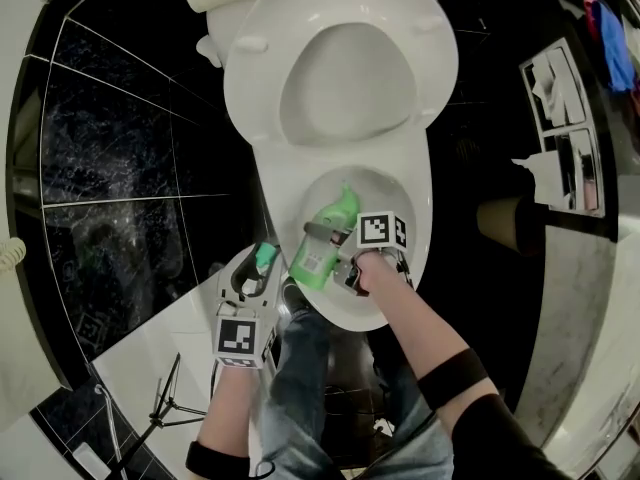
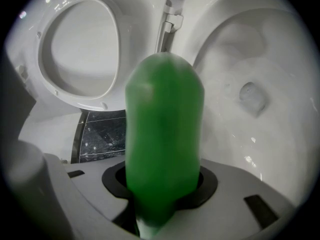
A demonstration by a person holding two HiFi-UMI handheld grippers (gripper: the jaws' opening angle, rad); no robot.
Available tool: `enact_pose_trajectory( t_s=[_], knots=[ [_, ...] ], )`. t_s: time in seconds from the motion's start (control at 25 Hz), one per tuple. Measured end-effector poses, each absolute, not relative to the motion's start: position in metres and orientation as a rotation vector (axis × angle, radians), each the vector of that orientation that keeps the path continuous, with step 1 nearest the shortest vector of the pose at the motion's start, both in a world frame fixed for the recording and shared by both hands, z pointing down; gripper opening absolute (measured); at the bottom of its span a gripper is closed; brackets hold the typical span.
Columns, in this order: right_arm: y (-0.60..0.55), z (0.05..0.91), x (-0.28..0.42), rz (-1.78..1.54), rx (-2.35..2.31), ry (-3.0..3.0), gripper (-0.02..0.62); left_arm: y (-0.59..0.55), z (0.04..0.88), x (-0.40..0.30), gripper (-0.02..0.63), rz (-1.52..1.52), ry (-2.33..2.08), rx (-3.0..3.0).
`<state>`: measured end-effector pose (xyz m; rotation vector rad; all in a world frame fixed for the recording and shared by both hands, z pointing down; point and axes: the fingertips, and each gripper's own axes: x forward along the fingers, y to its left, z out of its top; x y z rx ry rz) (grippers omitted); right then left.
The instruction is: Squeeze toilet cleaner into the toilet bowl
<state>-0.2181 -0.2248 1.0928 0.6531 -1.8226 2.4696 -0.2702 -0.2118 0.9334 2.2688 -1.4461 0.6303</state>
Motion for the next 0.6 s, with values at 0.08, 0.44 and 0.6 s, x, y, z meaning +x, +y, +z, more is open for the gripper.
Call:
enact_pose_trajectory(
  t_s=[0.08, 0.44, 0.6],
  knots=[
    [-0.228, 1.094, -0.217, 2.494, 0.669, -1.809, 0.186, -0.212, 0.934, -0.271, 0.152, 0.627, -1.445, 2.263],
    [-0.251, 1.097, -0.194, 2.506, 0.764, -1.825, 0.183, -0.210, 0.942, -0.266, 0.152, 0.663, -1.402, 2.305],
    [-0.258, 1.098, -0.181, 2.512, 0.803, -1.833, 0.183, -0.213, 0.942, -0.261, 0.152, 0.636, -1.404, 2.276]
  ],
)
